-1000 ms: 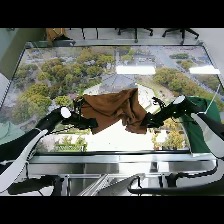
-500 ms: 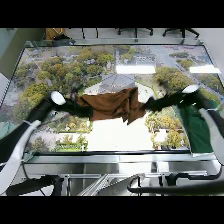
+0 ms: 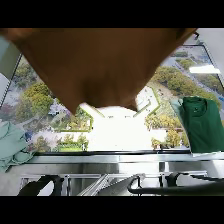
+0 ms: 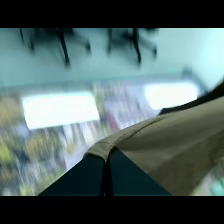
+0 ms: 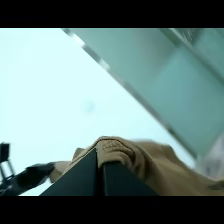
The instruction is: Fold the shirts.
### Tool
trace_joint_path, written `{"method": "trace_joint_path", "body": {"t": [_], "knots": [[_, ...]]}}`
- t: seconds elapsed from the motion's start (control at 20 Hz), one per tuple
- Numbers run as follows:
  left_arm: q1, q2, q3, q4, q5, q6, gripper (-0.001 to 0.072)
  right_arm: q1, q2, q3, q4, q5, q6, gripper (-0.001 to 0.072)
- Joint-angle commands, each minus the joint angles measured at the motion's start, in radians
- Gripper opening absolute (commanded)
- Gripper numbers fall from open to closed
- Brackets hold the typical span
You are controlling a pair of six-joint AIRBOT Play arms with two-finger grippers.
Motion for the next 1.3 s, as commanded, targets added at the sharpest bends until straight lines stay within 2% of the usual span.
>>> {"method": "trace_joint_path", "body": {"t": [0.0, 0.1, 0.15, 0.3, 0.5, 0.65, 0.75, 0.85, 1.05, 1.1, 1.15, 1.2, 1.25], "knots": [[0.102, 0.091, 0.131, 0.013, 0.087, -0.014, 0.0009, -0.060, 0.047, 0.175, 0.121, -0.120, -0.086, 0.0021], [0.117, 0.168, 0.024, 0.013, 0.164, 0.013, 0.0008, -0.058, 0.083, 0.221, 0.090, -0.121, -0.139, 0.0021], [0.115, 0.195, -0.024, 0.013, 0.192, 0.031, 0.0009, -0.058, 0.105, 0.227, 0.025, -0.128, -0.144, 0.0021], [0.074, 0.198, -0.108, 0.014, 0.210, 0.079, 0.0009, -0.029, 0.146, 0.222, -0.343, -0.142, -0.108, 0.0021], [-0.061, 0.017, -0.171, 0.023, 0.177, 0.091, 0.0010, 0.281, 0.047, 0.130, -0.683, -0.156, -0.108, 0.0021], [-0.094, -0.183, -0.240, 0.090, 0.167, 0.090, 0.0010, 0.423, -0.131, 0.084, -0.935, -0.254, -0.042, 0.0021], [-0.077, -0.319, -0.280, 0.159, 0.170, 0.091, 0.0010, 0.437, -0.283, 0.084, -0.960, -0.304, -0.030, 0.0021], [-0.049, -0.466, -0.288, 0.166, 0.169, 0.098, 0.0010, 0.443, -0.436, 0.084, -0.937, -0.345, -0.034, 0.0021], [-0.001, -0.689, -0.288, 0.165, 0.168, 0.098, 0.0013, 0.459, -0.659, 0.085, -0.771, -0.356, -0.087, 0.0032], [0.010, -0.721, -0.287, 0.154, 0.165, 0.091, 0.0015, 0.459, -0.689, 0.085, -0.741, -0.355, -0.087, 0.0123], [0.022, -0.739, -0.286, 0.143, 0.161, 0.080, 0.0016, 0.451, -0.705, 0.085, -0.729, -0.350, -0.087, 0.0257], [0.031, -0.749, -0.279, 0.144, 0.145, 0.074, 0.0025, 0.440, -0.705, 0.085, -0.732, -0.335, -0.087, 0.0275], [0.041, -0.757, -0.252, 0.145, 0.097, 0.074, 0.0308, 0.424, -0.698, 0.090, -0.732, -0.299, -0.087, 0.0275]]}}
